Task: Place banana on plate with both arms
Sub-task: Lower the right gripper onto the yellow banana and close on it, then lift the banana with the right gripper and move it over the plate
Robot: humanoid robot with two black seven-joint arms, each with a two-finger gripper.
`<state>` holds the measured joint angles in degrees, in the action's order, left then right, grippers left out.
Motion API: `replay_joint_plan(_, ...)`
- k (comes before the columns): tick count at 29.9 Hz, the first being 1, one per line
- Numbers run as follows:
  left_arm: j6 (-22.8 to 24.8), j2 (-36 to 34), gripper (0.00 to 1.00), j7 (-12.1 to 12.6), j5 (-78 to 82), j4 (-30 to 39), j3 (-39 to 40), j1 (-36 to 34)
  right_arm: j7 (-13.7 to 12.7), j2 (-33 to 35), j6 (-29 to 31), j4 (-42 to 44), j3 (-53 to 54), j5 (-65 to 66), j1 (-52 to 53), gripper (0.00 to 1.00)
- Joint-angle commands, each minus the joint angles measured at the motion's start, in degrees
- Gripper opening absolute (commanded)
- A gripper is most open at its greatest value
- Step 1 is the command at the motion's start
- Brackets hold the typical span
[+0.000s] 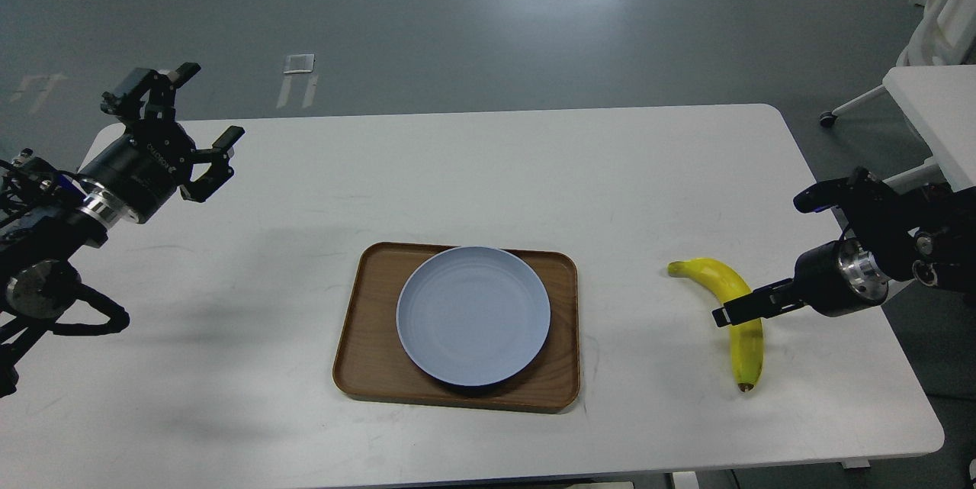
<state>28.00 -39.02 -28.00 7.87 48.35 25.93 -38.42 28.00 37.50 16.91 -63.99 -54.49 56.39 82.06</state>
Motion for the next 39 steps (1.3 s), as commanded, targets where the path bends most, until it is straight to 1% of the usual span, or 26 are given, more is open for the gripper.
replay_joint_plan(1, 0.0, 0.0, 0.98, 0.0, 0.0, 0.0, 0.0, 0.0, 0.0, -0.9, -0.9, 0.6, 0.0, -1.1, -0.8, 1.0)
replay_joint_plan(5, 0.0, -0.1, 0.98, 0.0, 0.0, 0.0, 0.0, 0.0, 0.0, -0.9, -0.9, 0.5, -0.1, -1.5, -0.8, 0.98)
replay_joint_plan(8, 0.0, -0.1, 0.98, 0.0, 0.0, 0.0, 0.0, 0.0, 0.0, -1.0, -0.9, 0.7, -0.3, -1.5, -1.0, 0.94)
replay_joint_plan(9, 0.0, -0.1, 0.98, 0.0, 0.0, 0.0, 0.0, 0.0, 0.0, -1.0, -0.8, 0.7, -0.4, -1.5, -0.9, 0.91)
replay_joint_plan(11, 0.0, -0.1, 0.98, 0.0, 0.0, 0.0, 0.0, 0.0, 0.0, -1.0, -0.7, 0.8, -0.4, -1.5, -1.0, 0.9)
replay_joint_plan(13, 0.0, -0.1, 0.98, 0.0, -0.1, 0.0, 0.0, 0.0, 0.0, -1.0, -0.7, 0.8, -0.4, -1.5, -0.9, 0.8)
replay_joint_plan(15, 0.0, -0.1, 0.98, 0.0, -0.1, 0.0, 0.0, 0.0, 0.0, -1.0, -0.6, 0.9, -0.5, -1.5, -1.0, 0.65)
replay_joint_plan(16, 0.0, -0.1, 0.98, 0.0, -0.1, 0.0, 0.0, 0.0, 0.0, -1.1, -0.5, 0.9, -0.5, -1.5, -1.0, 0.6)
replay_joint_plan(17, 0.0, -0.1, 0.98, 0.0, -0.1, 0.0, 0.0, 0.0, 0.0, -1.1, -0.4, 0.9, -0.5, -1.5, -1.0, 0.53)
replay_joint_plan(18, 0.0, -0.1, 0.98, 0.0, -0.1, 0.0, 0.0, 0.0, 0.0, -1.2, -0.3, 0.9, -0.5, -1.5, -1.0, 0.39)
replay_joint_plan(19, 0.0, -0.1, 0.98, 0.0, -0.1, 0.0, 0.0, 0.0, 0.0, -1.2, -0.3, 0.9, -0.5, -1.5, -1.0, 0.35)
replay_joint_plan(22, 0.0, -0.1, 0.98, 0.0, -0.1, 0.0, 0.0, 0.0, 0.0, -1.2, -0.3, 0.8, -0.5, -1.6, -0.9, 0.32)
replay_joint_plan(23, 0.0, -0.1, 0.98, 0.0, -0.1, 0.0, 0.0, 0.0, 0.0, -1.2, -0.3, 0.7, -0.5, -1.5, -0.9, 0.26)
replay_joint_plan(25, 0.0, -0.1, 0.98, 0.0, -0.1, 0.0, 0.0, 0.0, 0.0, -1.2, -0.3, 0.5, -0.5, -1.5, -0.8, 0.2)
replay_joint_plan(31, 0.0, -0.4, 0.98, 0.0, -0.1, 0.0, 0.5, 0.0, 0.0, -1.2, -0.2, -1.1, -0.4, -2.2, 3.5, 0.19)
replay_joint_plan(34, 0.0, -0.4, 0.98, 0.0, -0.1, 0.0, 0.9, -0.1, 0.0, -1.4, 0.0, -3.1, -0.4, -4.2, 8.2, 0.19)
replay_joint_plan(37, 0.0, -0.4, 0.98, 0.0, -0.1, 0.1, 0.9, -0.2, 0.0, -3.7, 0.2, -3.4, -0.4, -6.2, 12.0, 0.19)
replay_joint_plan(39, 0.0, -0.4, 0.98, 0.0, -0.1, 0.1, 0.9, -0.2, 0.0, -6.5, 0.9, -3.6, -0.4, -9.8, 14.5, 0.2)
